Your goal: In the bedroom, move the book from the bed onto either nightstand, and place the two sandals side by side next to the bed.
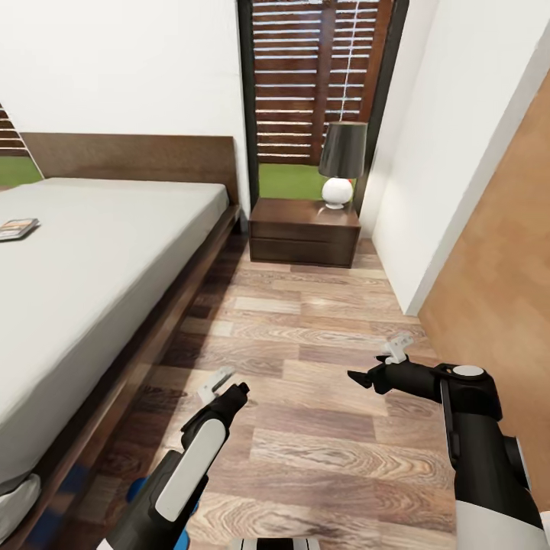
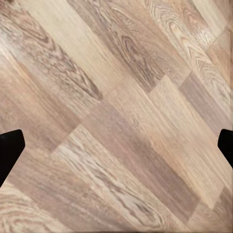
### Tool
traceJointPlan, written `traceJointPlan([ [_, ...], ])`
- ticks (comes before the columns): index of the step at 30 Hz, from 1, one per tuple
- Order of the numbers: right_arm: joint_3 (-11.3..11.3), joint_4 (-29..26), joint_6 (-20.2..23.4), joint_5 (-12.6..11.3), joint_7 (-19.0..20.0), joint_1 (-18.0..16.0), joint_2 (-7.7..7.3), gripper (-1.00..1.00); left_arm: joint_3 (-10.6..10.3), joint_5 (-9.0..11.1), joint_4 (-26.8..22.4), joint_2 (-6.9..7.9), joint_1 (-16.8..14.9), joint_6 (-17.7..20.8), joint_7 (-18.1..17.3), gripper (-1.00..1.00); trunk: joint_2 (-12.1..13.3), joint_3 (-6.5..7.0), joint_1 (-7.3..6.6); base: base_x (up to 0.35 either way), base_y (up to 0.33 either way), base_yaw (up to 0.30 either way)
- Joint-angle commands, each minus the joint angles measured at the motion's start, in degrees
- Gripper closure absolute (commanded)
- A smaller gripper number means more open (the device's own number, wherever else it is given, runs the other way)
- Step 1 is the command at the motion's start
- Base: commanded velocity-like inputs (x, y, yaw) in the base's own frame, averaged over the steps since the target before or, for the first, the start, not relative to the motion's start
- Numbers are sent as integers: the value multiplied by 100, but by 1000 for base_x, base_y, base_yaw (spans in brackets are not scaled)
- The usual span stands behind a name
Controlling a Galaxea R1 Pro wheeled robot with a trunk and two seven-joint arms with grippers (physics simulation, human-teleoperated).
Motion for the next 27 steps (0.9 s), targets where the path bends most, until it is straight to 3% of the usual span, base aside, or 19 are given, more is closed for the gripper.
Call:
traceJointPlan([
  [1, -9, -6, 34, 47, 54, -7, 6, -100, 1, 7, -9, 1, -3, 34, 33, -100, -2, 1, -1, 0, 0, -216],
  [14, -5, -5, 53, 51, -231, -7, 6, -100, -5, -10, -43, -12, 1, 36, 56, -100, -2, 74, -1, 44, -1, -207],
  [27, -2, -8, 21, 52, -396, -7, 6, -100, 3, -32, -37, 34, 12, 39, 43, -100, -2, 90, -1, 181, -128, -49],
])
